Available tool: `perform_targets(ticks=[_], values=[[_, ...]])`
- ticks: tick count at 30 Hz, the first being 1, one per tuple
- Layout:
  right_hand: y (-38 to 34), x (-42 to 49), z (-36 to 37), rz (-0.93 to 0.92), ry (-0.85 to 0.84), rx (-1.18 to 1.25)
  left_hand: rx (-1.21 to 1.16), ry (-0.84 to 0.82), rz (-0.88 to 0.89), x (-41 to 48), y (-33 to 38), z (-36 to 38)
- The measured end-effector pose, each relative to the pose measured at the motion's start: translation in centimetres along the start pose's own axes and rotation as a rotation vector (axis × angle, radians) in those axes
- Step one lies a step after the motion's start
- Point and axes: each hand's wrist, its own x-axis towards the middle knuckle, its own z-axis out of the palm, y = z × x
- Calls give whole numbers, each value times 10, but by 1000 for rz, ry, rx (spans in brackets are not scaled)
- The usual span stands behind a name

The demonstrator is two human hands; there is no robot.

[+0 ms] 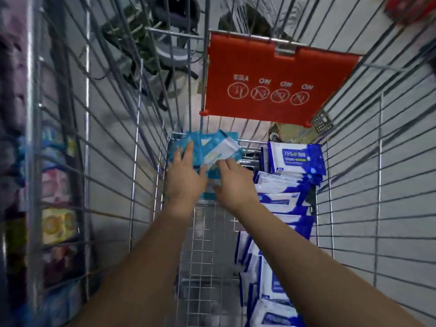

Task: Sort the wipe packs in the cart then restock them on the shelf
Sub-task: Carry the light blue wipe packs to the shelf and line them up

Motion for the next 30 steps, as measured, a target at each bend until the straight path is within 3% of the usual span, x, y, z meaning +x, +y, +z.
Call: perform_targets(ticks=[6,13,17,20,23,25,30], values=[[-10,6,21,52,-107,-82,47,-40,-6,11,-8,-7],[2,-6,16,201,-233,146,78,-146,-38,14,-8,-16],[2,-20,9,305,-152,373,45,-114,-50,9,-4,-20],[-1,-36,-2,285,-17,486,-70,-53,-15,-4,-3,-24],[-3,-59,-15,289,48,689,-224,-9,-135,-24,5,-45],[-4,-78,-27,350,56,851,-317,12,-226,-44,14,-63],[-1,-111,-63,607,144,1071,-475,32,-247,-103,30,-108]])
